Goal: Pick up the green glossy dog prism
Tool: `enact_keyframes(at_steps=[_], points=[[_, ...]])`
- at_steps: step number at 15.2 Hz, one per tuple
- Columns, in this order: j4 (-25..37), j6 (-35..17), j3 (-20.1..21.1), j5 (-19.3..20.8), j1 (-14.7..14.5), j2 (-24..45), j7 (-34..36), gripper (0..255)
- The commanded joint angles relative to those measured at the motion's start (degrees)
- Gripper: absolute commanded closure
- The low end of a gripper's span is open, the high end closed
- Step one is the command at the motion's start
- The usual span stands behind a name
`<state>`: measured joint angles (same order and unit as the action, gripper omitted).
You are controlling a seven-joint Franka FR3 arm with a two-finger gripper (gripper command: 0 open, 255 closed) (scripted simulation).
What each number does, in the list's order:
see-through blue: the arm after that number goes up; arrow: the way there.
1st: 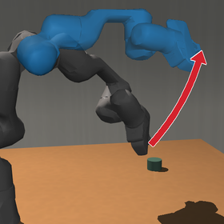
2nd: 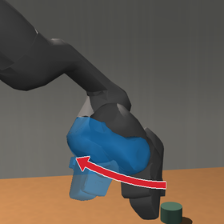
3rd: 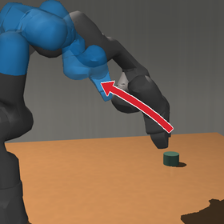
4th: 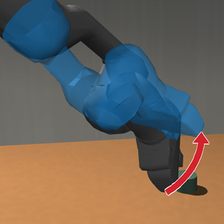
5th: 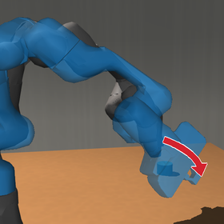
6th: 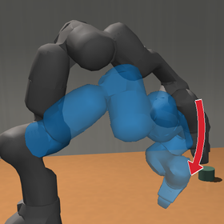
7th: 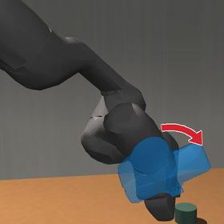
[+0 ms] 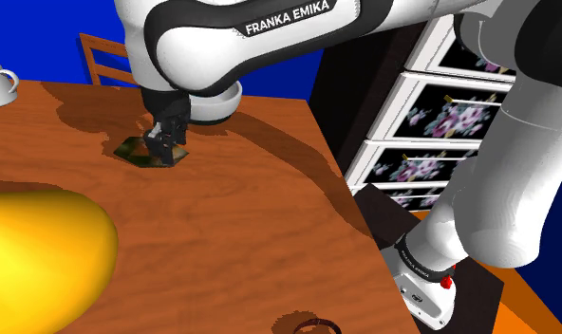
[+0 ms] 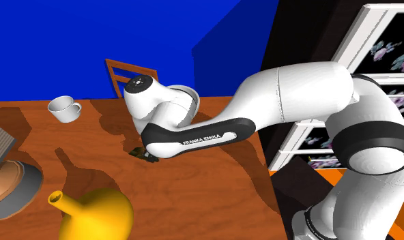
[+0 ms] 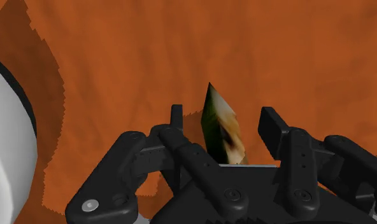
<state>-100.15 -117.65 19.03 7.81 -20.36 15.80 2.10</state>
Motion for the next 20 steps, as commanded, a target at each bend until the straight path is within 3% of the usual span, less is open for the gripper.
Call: enact_keyframes(at_steps=[1,9,20], points=[[-0.04,-0.10,-0.01,0.02,0.00,0.04,0.00,255],[-0.07,-0.15,0.01,0.04,-0.05,0.07,0.09,255],[6.03,7.65,0.34,-0.93,-0.03,-1.77,-0.76,255]])
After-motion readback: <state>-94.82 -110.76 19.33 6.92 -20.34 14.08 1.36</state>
